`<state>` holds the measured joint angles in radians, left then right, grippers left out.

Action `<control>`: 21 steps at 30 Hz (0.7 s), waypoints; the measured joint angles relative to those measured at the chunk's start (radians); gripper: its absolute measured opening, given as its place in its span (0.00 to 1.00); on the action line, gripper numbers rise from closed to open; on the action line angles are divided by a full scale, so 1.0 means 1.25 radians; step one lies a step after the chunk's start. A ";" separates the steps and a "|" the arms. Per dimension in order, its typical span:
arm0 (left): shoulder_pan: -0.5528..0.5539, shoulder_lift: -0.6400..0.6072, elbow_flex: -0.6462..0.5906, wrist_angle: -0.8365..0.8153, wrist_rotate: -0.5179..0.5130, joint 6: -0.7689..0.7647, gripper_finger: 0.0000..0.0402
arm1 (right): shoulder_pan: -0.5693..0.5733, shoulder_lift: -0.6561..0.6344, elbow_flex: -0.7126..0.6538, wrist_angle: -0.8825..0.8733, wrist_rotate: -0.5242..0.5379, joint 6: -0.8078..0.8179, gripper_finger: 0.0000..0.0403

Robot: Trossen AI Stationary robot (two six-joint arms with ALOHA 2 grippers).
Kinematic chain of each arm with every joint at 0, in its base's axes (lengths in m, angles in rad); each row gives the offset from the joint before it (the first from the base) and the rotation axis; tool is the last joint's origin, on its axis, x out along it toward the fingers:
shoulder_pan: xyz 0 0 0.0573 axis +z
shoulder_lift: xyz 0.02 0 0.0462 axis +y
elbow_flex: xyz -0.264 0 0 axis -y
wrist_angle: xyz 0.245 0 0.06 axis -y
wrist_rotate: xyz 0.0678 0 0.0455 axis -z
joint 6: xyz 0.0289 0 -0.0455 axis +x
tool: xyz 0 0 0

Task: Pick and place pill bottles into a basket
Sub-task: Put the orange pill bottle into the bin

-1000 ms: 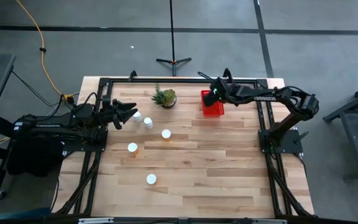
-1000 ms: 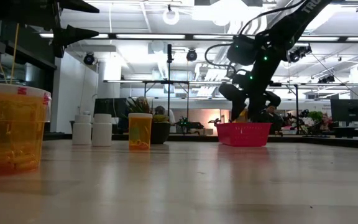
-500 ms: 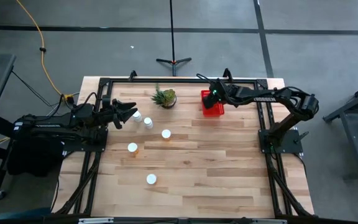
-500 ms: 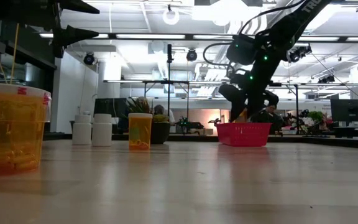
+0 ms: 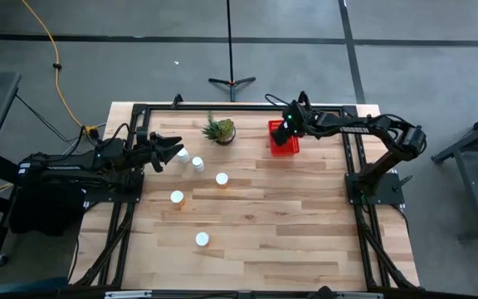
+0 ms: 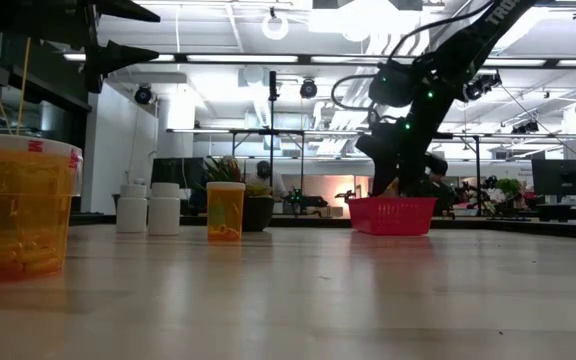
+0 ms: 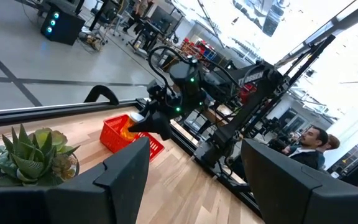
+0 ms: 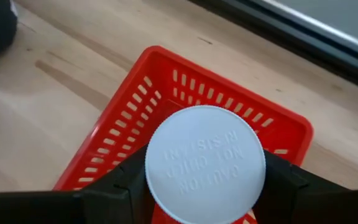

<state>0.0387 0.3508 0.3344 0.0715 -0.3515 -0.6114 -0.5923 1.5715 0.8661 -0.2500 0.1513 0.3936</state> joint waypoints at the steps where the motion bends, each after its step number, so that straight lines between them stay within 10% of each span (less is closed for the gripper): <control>1: 0.000 0.000 0.000 0.000 0.000 0.000 0.72 | -0.004 0.000 0.000 0.000 -0.006 0.002 0.48; 21: 0.000 0.000 0.000 0.001 -0.001 -0.001 0.72 | -0.008 0.066 0.002 0.039 0.045 0.080 0.48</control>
<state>0.0387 0.3511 0.3344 0.0723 -0.3527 -0.6121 -0.6020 1.6543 0.8692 -0.2019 0.2073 0.4931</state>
